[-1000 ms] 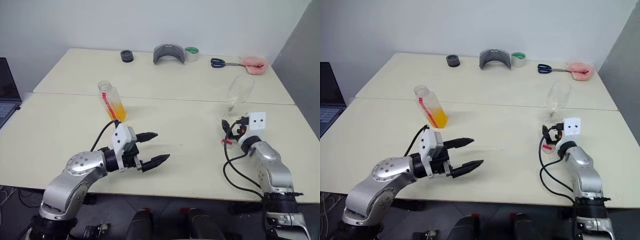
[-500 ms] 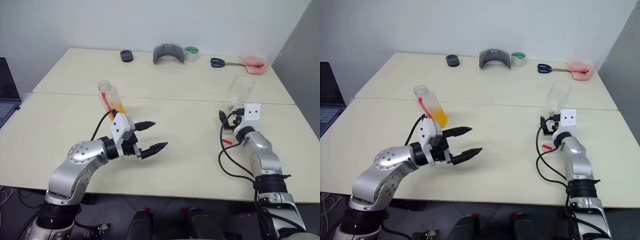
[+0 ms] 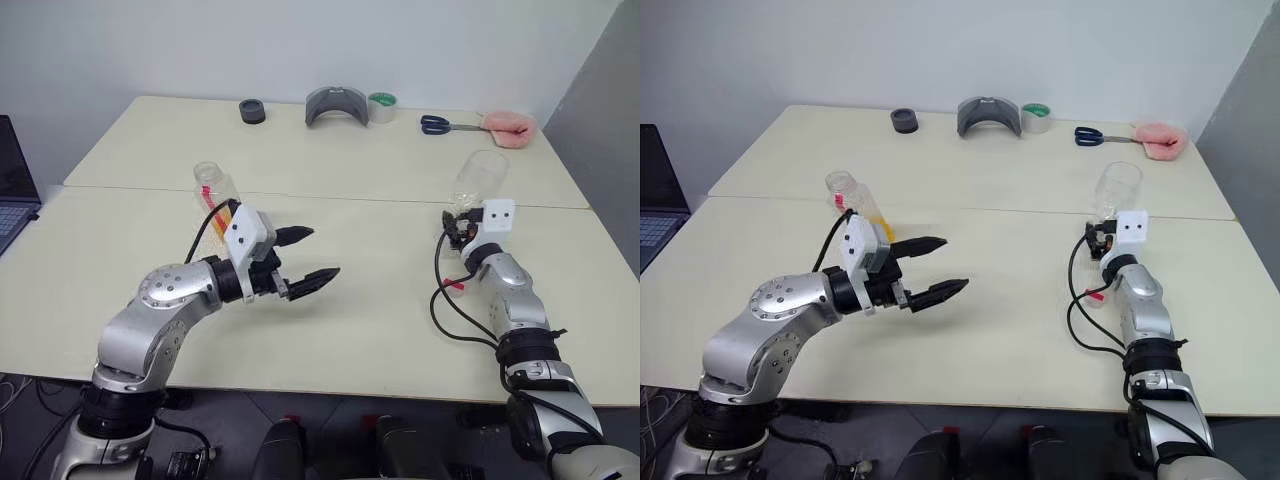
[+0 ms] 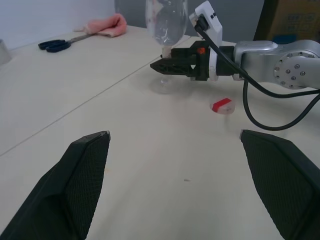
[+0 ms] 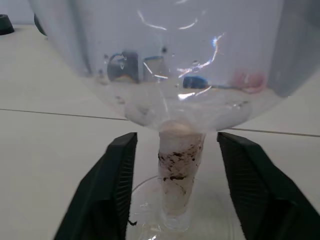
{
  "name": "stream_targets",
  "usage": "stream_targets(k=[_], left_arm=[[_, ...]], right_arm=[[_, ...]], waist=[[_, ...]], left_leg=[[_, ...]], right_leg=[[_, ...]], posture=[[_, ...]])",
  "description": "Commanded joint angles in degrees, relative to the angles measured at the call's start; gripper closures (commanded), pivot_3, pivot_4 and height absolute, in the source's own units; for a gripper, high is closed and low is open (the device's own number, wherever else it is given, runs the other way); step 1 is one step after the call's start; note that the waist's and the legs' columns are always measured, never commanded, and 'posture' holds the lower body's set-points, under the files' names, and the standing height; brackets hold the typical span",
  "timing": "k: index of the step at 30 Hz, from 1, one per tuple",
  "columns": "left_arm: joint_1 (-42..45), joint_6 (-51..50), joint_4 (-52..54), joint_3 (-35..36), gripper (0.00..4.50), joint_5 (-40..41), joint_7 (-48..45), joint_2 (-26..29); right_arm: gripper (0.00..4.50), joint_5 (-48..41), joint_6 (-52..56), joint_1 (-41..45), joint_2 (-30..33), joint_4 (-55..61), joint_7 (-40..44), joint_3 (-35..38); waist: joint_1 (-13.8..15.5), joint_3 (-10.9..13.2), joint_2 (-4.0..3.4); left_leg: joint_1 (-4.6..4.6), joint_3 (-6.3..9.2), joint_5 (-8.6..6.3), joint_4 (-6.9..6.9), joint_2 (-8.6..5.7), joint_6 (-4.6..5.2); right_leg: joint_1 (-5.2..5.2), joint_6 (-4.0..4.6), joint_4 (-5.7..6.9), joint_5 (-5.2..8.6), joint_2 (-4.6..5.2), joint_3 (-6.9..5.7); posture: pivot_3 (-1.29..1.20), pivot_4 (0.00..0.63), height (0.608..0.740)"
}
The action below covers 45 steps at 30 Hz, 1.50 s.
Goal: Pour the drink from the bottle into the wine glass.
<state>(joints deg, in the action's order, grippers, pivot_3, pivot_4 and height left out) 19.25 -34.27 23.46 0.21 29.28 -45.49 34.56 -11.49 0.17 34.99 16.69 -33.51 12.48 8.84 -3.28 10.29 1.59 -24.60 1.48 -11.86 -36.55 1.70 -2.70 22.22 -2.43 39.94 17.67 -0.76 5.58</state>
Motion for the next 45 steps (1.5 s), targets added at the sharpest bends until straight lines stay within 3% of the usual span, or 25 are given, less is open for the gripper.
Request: stream_targets(k=[1, 4, 5, 11, 18, 22, 31, 43, 45], left_arm=[[0.8, -0.4, 2.6, 0.3, 0.00, 1.1, 0.5, 0.0], [0.7, -0.7, 2.8, 0.6, 0.00, 1.3, 0.3, 0.1], [0.6, -0.8, 2.8, 0.8, 0.00, 1.3, 0.3, 0.1], [-3.6, -1.5, 5.7, 3.0, 0.00, 1.7, 2.6, 0.2], [-16.2, -0.6, 11.4, 11.0, 0.00, 1.3, 7.3, 1.0], [-32.4, 1.5, 19.8, 17.9, 0.00, -0.4, 11.5, -1.9], [-46.2, 7.6, 26.4, 22.6, 0.00, -3.1, 18.3, -9.7], [-46.6, 10.7, 24.8, 20.8, 0.00, -4.0, 19.1, -10.5], [-46.5, 12.4, 22.7, 20.8, 0.00, -4.5, 17.9, -10.4]], right_arm=[[3.13, 0.2, -2.8, 1.2, 0.4, 1.0, 1.0, 0.9], [4.26, 0.5, -3.3, 1.2, 0.5, 1.3, 1.4, 0.8], [4.36, 0.9, -3.5, 1.2, 0.6, 1.4, 1.6, 0.5], [4.35, 4.0, -3.8, 1.8, -0.1, 4.5, 6.0, -4.5], [4.35, 0.9, -1.0, 9.1, -8.1, 4.3, 13.0, -8.4], [4.35, 3.5, -4.6, 13.6, -13.9, -5.5, 15.2, -11.3], [4.35, 7.9, -11.7, 16.7, -19.1, -19.4, 19.0, -15.0], [4.35, 8.6, -14.3, 18.8, -20.5, -25.8, 19.3, -14.0], [3.63, 8.1, -14.1, 18.4, -20.5, -25.4, 20.2, -13.8]], waist=[[0.0, 0.0, 0.00], [0.0, 0.0, -0.01], [0.0, 0.0, -0.02], [-0.3, 0.0, -0.05], [-1.7, 0.1, -0.15], [-1.8, 0.1, -0.11], [-0.7, 0.1, -0.07], [-1.5, 0.1, -0.07], [-1.5, 0.1, -0.07]], left_leg=[[0.00, 0.00, 0.00, 0.01, 0.00, 0.00], [0.00, 0.00, 0.00, 0.01, 0.00, 0.00], [0.00, 0.00, 0.00, 0.01, 0.00, 0.00], [0.01, -0.01, 0.00, 0.06, 0.01, 0.00], [0.06, 0.05, 0.01, 0.19, 0.08, -0.01], [0.18, 0.10, 0.00, 0.39, 0.12, -0.01], [0.18, 0.01, 0.00, 0.46, 0.00, -0.01], [0.25, 0.02, 0.00, 0.48, 0.01, -0.01], [0.26, 0.02, 0.00, 0.48, 0.01, -0.01]], right_leg=[[0.00, 0.00, 0.00, 0.00, 0.00, 0.00], [0.00, 0.00, 0.00, 0.00, 0.00, 0.00], [0.00, 0.00, 0.00, 0.00, 0.01, 0.00], [0.03, 0.00, 0.00, 0.00, 0.00, 0.03], [0.08, 0.02, 0.05, 0.00, -0.01, -0.01], [0.05, 0.04, -0.01, 0.00, 0.08, 0.09], [-0.02, 0.15, -0.06, 0.07, 0.45, -0.07], [-0.02, 0.22, -0.02, 0.11, 0.12, -0.09], [-0.02, 0.22, -0.01, 0.11, 0.12, -0.08]], posture=[[0.00, 0.150, 0.740], [0.00, 0.150, 0.740], [0.00, 0.150, 0.740], [0.00, 0.150, 0.740], [0.00, 0.150, 0.740], [0.00, 0.150, 0.740], [0.00, 0.150, 0.740], [0.00, 0.150, 0.740], [0.00, 0.150, 0.740]])
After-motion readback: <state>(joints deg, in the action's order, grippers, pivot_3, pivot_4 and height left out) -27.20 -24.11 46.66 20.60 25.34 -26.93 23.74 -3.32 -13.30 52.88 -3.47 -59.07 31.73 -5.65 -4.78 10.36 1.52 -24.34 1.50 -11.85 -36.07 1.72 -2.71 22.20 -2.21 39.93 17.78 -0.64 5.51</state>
